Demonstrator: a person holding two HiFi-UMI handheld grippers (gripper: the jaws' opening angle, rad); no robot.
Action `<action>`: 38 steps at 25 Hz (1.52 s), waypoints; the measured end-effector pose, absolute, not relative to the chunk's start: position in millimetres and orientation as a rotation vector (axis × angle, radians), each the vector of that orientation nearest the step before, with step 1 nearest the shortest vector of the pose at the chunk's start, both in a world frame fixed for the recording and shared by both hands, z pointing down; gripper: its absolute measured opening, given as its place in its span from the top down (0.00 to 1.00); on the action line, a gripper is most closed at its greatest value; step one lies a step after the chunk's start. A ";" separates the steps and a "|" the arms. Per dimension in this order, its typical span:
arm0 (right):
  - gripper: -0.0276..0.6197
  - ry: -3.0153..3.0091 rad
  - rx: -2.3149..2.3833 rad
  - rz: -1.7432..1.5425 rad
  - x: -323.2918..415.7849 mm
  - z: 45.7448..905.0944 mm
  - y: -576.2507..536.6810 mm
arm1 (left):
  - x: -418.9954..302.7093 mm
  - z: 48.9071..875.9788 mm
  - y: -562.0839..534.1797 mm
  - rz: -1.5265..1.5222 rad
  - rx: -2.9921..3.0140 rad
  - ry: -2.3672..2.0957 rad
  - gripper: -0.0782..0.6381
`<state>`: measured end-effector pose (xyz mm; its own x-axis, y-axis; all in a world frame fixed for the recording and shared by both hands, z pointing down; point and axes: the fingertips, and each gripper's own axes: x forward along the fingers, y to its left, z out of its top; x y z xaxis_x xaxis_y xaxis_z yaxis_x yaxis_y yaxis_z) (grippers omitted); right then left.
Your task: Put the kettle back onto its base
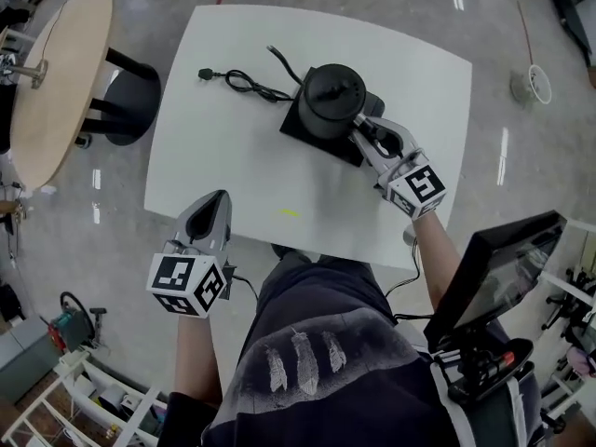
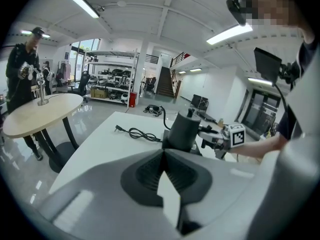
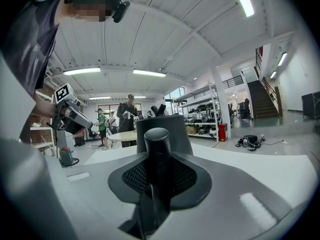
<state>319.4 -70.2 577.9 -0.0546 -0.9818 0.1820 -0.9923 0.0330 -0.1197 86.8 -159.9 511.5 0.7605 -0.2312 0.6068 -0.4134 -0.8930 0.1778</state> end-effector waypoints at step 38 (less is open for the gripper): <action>0.95 -2.240 1.913 -0.008 185.2 410.7 -120.8 | -51.5 442.7 -185.1 0.440 2.700 -0.735 0.89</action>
<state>185.2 -120.8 410.7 -0.1452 -0.9788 0.1444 -0.9777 0.1643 0.1305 -51.5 -185.1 442.7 0.8214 -0.4358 0.3679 -0.5303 -0.8210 0.2115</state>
